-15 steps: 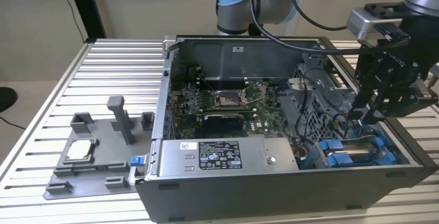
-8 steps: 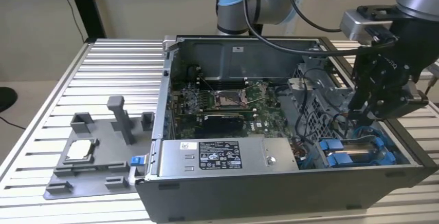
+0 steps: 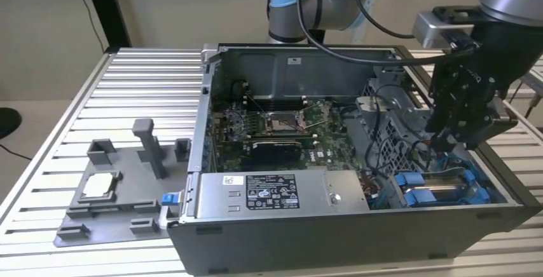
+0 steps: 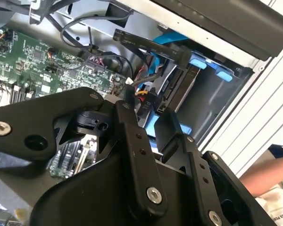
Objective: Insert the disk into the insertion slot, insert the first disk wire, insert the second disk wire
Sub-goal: 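Insert the first disk wire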
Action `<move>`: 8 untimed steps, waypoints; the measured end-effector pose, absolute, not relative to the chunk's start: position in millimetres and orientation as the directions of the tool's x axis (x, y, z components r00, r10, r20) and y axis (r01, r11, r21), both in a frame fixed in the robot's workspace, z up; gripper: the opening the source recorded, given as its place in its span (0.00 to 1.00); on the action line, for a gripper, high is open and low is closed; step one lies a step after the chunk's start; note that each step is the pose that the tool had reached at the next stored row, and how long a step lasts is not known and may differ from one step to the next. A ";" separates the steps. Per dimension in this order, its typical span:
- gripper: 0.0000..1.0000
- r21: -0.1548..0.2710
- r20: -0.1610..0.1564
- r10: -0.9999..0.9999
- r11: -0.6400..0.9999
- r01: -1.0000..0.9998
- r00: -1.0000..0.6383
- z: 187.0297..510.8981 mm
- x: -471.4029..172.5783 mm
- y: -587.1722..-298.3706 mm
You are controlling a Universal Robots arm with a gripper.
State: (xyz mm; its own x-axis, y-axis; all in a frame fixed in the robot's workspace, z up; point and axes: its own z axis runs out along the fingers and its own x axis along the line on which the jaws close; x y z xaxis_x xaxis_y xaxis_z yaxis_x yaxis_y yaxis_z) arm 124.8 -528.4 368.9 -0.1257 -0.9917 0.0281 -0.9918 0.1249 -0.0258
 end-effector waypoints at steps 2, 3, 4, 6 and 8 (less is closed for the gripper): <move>1.00 -0.026 0.029 -0.992 0.125 -0.992 -0.125 368.5 124.9 -526.1; 1.00 -0.026 0.029 -0.992 0.124 -0.992 -0.125 368.3 125.2 -525.1; 1.00 -0.026 0.029 -0.992 0.123 -0.992 -0.124 368.1 125.7 -524.4; 1.00 -0.026 0.029 -0.992 0.122 -0.992 -0.123 368.1 128.0 -523.7; 1.00 -0.026 0.030 -0.992 0.122 -0.992 -0.123 368.1 129.5 -523.6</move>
State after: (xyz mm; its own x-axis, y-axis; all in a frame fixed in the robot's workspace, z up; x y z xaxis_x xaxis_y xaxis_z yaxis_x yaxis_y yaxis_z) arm 129.5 -523.6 368.1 -0.1226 -0.9920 0.0295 -0.9922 0.1219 -0.0260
